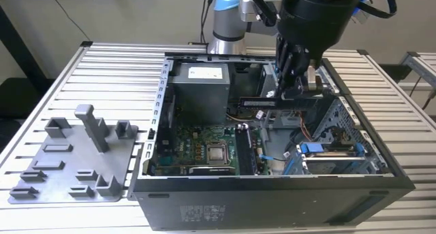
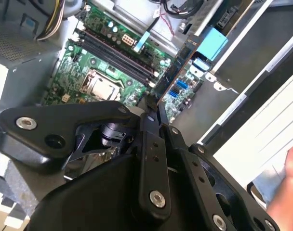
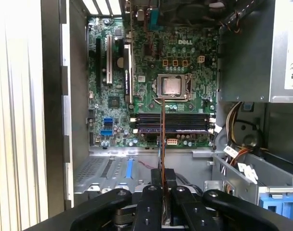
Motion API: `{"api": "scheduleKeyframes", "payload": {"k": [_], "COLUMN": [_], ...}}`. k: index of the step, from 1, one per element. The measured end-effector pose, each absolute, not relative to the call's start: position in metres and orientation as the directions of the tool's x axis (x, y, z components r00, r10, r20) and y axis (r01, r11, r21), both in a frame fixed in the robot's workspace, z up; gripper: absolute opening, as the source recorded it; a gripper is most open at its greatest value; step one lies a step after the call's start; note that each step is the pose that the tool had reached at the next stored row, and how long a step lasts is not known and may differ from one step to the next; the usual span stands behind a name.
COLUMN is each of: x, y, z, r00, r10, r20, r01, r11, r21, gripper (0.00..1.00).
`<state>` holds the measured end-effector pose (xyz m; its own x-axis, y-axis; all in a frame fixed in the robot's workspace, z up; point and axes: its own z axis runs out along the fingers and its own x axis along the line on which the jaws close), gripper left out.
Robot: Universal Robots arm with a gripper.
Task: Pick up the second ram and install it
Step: 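Pick up the second ram and move it above second insertion slot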
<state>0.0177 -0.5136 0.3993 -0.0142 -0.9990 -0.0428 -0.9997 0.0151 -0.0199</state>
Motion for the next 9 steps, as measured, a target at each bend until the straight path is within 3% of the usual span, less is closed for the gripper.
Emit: {"api": "scheduleKeyframes", "payload": {"k": [9], "x": [0.002], "y": [-0.482], "z": [0.398], "r00": [-0.014], "r10": [-0.999], "r20": [-0.043], "r01": [-1.000], "r11": [0.015], "r21": [-0.020], "gripper": [0.14]}}
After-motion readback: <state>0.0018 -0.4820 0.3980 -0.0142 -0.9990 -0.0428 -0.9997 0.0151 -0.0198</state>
